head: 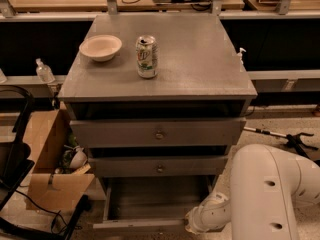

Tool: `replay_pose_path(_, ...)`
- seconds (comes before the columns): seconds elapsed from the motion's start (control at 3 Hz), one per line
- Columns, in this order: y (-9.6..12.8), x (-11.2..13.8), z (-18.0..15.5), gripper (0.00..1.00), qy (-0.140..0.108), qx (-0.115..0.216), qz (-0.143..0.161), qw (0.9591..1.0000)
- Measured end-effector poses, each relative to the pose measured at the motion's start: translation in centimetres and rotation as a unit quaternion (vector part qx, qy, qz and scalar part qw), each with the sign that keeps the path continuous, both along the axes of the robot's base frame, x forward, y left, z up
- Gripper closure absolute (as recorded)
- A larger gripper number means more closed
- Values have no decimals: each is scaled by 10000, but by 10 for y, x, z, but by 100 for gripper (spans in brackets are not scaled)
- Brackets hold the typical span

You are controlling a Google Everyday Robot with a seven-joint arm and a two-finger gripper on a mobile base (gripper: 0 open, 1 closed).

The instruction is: Open bottom drawer

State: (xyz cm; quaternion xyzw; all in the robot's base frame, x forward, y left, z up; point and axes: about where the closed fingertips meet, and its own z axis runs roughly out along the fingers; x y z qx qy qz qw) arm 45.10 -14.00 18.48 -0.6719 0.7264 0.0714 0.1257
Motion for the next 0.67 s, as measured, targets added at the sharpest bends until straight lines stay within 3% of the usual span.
replay_pose_path(0.33, 2, -17, -2, 100, 145, 21, -12, 9999)
replay_pose_path(0.67, 2, -17, 0, 100, 146, 21, -12, 9999)
